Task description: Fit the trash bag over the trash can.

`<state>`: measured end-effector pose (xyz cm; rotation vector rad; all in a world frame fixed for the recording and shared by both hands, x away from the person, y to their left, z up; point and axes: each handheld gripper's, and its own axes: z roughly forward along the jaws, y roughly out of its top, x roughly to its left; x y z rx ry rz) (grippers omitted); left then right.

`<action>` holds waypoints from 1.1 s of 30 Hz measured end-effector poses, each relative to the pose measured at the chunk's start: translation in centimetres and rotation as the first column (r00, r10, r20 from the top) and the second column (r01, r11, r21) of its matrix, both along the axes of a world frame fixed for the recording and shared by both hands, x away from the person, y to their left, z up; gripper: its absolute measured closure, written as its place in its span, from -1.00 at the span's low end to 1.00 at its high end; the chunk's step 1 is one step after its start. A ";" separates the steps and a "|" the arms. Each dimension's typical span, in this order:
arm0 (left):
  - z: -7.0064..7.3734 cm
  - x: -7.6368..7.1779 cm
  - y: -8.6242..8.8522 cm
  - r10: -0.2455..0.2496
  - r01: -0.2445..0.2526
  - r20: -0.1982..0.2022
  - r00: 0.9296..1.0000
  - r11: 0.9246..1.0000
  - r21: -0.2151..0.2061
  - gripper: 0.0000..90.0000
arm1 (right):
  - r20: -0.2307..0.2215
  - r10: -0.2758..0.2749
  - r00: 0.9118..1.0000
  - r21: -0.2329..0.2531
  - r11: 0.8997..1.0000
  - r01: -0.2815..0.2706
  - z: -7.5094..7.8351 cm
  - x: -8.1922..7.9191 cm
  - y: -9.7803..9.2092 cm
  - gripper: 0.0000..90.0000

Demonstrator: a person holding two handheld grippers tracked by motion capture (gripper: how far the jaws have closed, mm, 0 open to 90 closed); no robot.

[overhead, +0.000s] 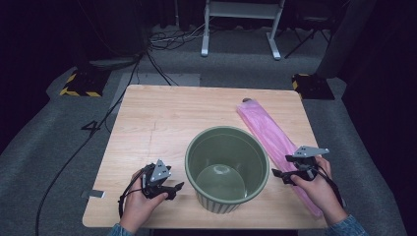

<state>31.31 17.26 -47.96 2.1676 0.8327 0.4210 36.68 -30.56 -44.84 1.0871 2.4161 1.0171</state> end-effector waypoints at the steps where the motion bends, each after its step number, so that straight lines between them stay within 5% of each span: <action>1: -0.2 0.0 0.2 0.004 -0.004 -0.003 1.000 1.000 0.002 -0.41 | -0.008 -0.021 1.000 -0.007 1.000 0.021 -0.2 0.3 -0.5 -0.61; 9: -1.2 -0.3 0.8 0.030 -0.030 -0.022 0.999 1.000 0.003 -0.41 | -0.065 -0.117 0.991 -0.028 0.993 0.115 -1.7 1.9 -2.9 -0.63; 18: -2.1 -0.1 1.2 0.042 -0.042 -0.034 0.999 0.999 0.009 -0.42 | -0.087 -0.178 0.980 -0.127 0.978 0.167 -3.6 5.1 -3.4 -0.63; 23: -2.3 0.0 1.2 0.040 -0.040 -0.042 0.998 0.999 0.009 -0.43 | -0.121 -0.174 0.977 -0.136 0.978 0.158 -3.8 6.4 -3.0 -0.65; 33: -2.4 0.0 1.0 0.033 -0.033 -0.043 0.999 0.999 0.009 -0.43 | -0.107 -0.155 0.982 -0.157 0.978 0.138 -2.5 8.8 -1.3 -0.65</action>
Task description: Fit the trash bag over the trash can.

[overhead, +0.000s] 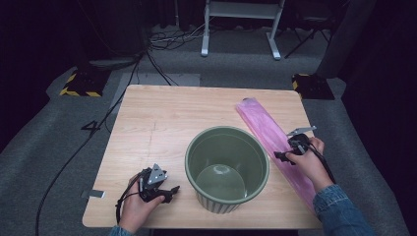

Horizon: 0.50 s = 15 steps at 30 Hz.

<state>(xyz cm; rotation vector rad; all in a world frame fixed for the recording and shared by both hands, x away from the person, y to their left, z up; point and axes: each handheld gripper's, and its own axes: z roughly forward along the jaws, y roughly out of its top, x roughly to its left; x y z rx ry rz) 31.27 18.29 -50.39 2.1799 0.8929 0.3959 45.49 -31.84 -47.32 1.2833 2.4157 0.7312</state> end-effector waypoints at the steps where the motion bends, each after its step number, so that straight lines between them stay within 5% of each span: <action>1: 0.0 0.0 0.0 0.000 0.000 -0.001 1.000 1.000 -0.001 -0.43 | -0.005 -0.005 1.000 -0.001 1.000 0.005 -0.1 0.3 0.1 -0.64; 8: 0.0 0.0 0.1 0.000 0.000 -0.011 1.000 1.000 -0.005 -0.43 | -0.065 -0.006 0.998 -0.007 1.000 0.006 -1.0 0.5 0.6 -0.65; 9: 0.0 -0.1 0.0 0.000 0.000 -0.006 1.000 1.000 -0.001 -0.43 | -0.076 -0.009 0.997 -0.013 1.000 0.008 -0.6 0.3 0.6 -0.33; 10: 0.0 -0.1 0.0 0.000 0.000 -0.006 1.000 1.000 -0.001 -0.43 | -0.076 -0.009 0.997 -0.013 1.000 0.008 -0.6 0.3 0.6 -0.33; 12: 0.0 -0.2 0.0 -0.001 0.001 -0.003 1.000 1.000 -0.002 -0.42 | -0.098 0.020 0.995 -0.023 0.999 -0.023 0.0 -0.1 0.5 0.19; 14: 0.0 -0.2 0.0 0.001 -0.001 0.000 1.000 1.000 0.000 -0.41 | -0.100 0.017 0.995 -0.025 0.999 -0.020 0.0 -0.2 0.5 0.27; 15: 0.0 -0.2 0.1 0.011 -0.011 -0.005 1.000 1.000 -0.004 -0.40 | -0.104 0.020 0.994 -0.020 1.000 -0.022 0.1 -0.5 0.4 0.56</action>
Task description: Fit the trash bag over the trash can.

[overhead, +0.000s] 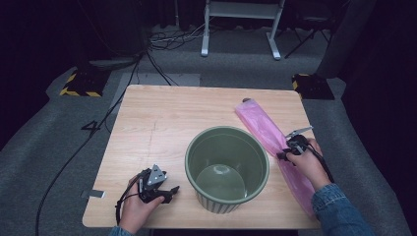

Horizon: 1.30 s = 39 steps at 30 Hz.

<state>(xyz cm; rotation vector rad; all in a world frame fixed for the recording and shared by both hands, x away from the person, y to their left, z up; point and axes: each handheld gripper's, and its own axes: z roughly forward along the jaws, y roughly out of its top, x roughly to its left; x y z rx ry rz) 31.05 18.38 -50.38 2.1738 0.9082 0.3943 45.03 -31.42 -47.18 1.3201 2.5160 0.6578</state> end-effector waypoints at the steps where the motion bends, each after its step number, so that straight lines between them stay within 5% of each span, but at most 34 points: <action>1: 0.0 0.0 0.0 0.002 -0.002 -0.005 1.000 1.000 -0.004 -0.40 | -0.001 -0.004 1.000 0.003 1.000 0.004 0.0 -0.2 -0.1 0.65; 4: 0.0 0.0 0.0 0.008 -0.008 -0.008 1.000 1.000 -0.007 -0.41 | -0.013 -0.014 1.000 0.024 1.000 0.014 0.0 -0.5 -0.3 0.95; 10: 0.0 0.1 0.1 0.012 -0.012 -0.010 1.000 1.000 -0.006 -0.41 | 0.007 -0.021 1.000 0.052 0.998 0.021 0.0 -1.1 -0.7 1.00; 11: 0.0 0.1 0.2 0.019 -0.019 -0.011 1.000 1.000 -0.006 -0.41 | 0.045 -0.027 0.999 0.094 0.995 0.023 0.4 -1.6 -0.9 1.00; 16: 0.0 0.1 0.2 0.023 -0.023 -0.012 1.000 1.000 -0.007 -0.41 | 0.136 -0.010 0.991 0.153 0.988 -0.011 1.5 -2.5 -1.0 1.00; 19: 0.0 0.1 0.1 0.022 -0.022 -0.009 1.000 1.000 -0.003 -0.42 | 0.225 0.005 0.974 0.210 0.976 -0.053 2.8 -3.5 -0.8 1.00; 22: 0.0 0.1 0.1 0.021 -0.021 -0.009 1.000 1.000 -0.003 -0.42 | 0.261 0.007 0.965 0.229 0.971 -0.069 3.4 -4.0 -0.7 1.00; 23: 0.0 0.1 0.1 0.022 -0.022 -0.009 1.000 1.000 -0.004 -0.42 | 0.309 0.013 0.951 0.250 0.964 -0.094 4.0 -4.5 -0.6 1.00; 25: 0.0 0.1 0.1 0.022 -0.022 -0.009 1.000 1.000 -0.004 -0.42 | 0.323 0.016 0.946 0.255 0.961 -0.103 4.2 -4.7 -0.6 1.00; 29: 0.0 0.1 0.1 0.021 -0.021 -0.008 1.000 1.000 -0.003 -0.42 | 0.405 0.024 0.914 0.299 0.941 -0.157 5.6 -5.8 -0.6 1.00; 34: 0.0 0.1 0.1 0.023 -0.023 -0.008 1.000 1.000 -0.001 -0.42 | 0.442 0.028 0.897 0.332 0.923 -0.192 6.5 -6.5 -0.4 1.00; 35: 0.0 0.0 0.1 0.025 -0.025 -0.010 1.000 1.000 -0.003 -0.42 | 0.465 0.029 0.885 0.343 0.915 -0.211 7.1 -6.8 -0.3 1.00; 39: 0.0 0.0 0.1 0.026 -0.026 -0.009 1.000 1.000 -0.004 -0.42 | 0.479 0.032 0.877 0.357 0.906 -0.228 7.7 -7.1 -0.3 1.00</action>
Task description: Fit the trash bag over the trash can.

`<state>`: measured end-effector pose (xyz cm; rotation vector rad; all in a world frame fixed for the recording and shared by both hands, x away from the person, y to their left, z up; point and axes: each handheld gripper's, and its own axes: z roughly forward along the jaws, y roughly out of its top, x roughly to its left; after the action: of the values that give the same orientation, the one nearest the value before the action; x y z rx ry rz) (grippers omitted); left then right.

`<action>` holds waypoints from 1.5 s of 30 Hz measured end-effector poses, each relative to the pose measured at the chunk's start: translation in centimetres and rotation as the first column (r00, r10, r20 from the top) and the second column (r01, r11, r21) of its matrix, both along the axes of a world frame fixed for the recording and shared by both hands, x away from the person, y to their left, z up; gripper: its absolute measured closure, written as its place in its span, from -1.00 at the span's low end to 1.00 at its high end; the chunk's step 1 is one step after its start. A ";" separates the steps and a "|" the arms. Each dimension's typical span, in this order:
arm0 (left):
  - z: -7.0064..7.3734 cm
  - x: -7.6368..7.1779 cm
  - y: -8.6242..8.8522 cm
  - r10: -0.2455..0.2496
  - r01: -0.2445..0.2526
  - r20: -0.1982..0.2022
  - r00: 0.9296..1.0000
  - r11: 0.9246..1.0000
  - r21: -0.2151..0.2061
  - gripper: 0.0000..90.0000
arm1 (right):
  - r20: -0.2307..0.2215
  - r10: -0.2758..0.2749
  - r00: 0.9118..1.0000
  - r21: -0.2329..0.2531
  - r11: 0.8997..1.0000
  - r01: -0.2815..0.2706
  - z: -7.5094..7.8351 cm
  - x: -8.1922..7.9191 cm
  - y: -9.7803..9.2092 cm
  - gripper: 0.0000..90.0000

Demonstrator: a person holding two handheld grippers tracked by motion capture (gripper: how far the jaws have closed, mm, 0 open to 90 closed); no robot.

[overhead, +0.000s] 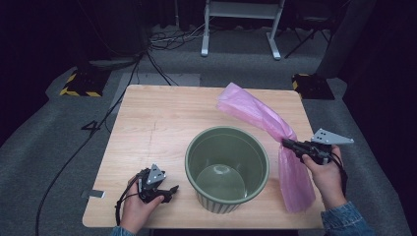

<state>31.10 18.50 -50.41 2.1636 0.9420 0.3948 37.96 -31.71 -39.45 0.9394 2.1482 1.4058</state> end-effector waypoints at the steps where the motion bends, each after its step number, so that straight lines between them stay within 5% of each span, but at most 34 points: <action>1: 0.0 0.0 0.0 0.000 0.000 0.000 1.000 1.000 0.000 -0.42 | 0.007 0.005 1.000 0.006 1.000 -0.005 0.3 -0.1 0.0 1.00; 15: 0.0 0.0 0.0 0.001 -0.001 -0.002 1.000 1.000 -0.001 -0.42 | 0.083 0.111 0.990 -0.025 0.994 -0.109 6.3 -1.6 2.2 1.00; 32: 0.0 0.0 0.0 0.001 -0.001 -0.001 1.000 1.000 0.000 -0.42 | 0.106 0.182 0.978 -0.019 0.983 -0.181 12.0 -1.9 5.9 1.00; 45: 0.0 0.0 0.0 0.002 -0.002 -0.001 1.000 1.000 0.001 -0.42 | 0.159 0.276 0.948 0.017 0.959 -0.282 15.9 -2.3 10.8 1.00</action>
<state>31.10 18.51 -50.42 2.1637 0.9446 0.3953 35.65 -20.93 -23.53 0.5305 2.2051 1.6006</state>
